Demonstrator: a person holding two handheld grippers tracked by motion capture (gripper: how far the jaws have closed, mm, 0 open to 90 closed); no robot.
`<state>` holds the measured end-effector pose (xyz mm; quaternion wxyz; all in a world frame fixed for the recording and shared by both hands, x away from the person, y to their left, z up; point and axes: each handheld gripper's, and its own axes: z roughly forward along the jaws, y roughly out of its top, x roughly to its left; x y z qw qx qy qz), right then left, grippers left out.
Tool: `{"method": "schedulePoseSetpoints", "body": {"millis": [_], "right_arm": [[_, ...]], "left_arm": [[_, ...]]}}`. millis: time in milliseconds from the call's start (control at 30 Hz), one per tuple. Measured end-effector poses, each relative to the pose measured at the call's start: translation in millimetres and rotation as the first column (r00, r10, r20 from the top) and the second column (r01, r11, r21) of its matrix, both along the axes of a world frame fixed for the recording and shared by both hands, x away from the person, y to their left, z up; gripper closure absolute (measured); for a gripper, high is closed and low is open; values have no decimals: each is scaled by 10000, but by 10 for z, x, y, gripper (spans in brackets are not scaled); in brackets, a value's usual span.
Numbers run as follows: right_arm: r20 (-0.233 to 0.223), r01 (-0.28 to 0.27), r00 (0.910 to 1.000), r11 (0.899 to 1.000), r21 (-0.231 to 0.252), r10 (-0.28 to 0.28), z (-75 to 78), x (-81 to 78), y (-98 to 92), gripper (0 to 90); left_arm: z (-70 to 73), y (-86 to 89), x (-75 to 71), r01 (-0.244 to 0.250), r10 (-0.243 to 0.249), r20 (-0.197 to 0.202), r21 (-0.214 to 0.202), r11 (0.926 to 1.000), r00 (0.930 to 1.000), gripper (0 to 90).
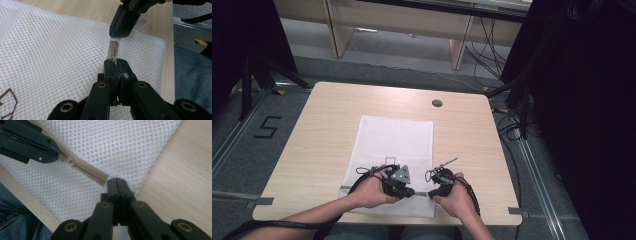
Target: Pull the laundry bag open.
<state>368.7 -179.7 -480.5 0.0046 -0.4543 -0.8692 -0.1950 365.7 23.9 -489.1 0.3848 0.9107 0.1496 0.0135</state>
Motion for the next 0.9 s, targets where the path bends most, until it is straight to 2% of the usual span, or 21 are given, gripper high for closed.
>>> {"method": "schedulePoseSetpoints", "body": {"millis": [133,167,567,600,633,667,900], "right_arm": [[-11,-6,10000,10000,-14,6,1,1,0,900],[-4,-1,10000,10000,-3,1,0,0,-1,900],[-114,95,9999,10000,-4,-95,1,3,-4,900],[-114,98,9999,10000,-3,-98,1,3,-4,900],[-120,96,9999,10000,-5,-96,1,3,-4,900],[-47,19,10000,10000,31,-19,-3,6,-7,900],[-66,22,10000,10000,47,-21,-5,9,-12,900]], "left_arm": [[4,14,4,15,-15,-6,-38,10000,10000,870],[8,18,13,139,-139,121,0,9999,9998,870],[27,66,-7,-34,34,27,68,10000,10000,870],[30,78,1,53,-55,123,192,9998,9999,871],[23,75,-9,-35,35,34,66,10000,10000,871],[22,80,-3,19,-19,113,20,10000,9999,870],[27,108,-11,-107,107,-24,-26,9999,9999,870]]}}
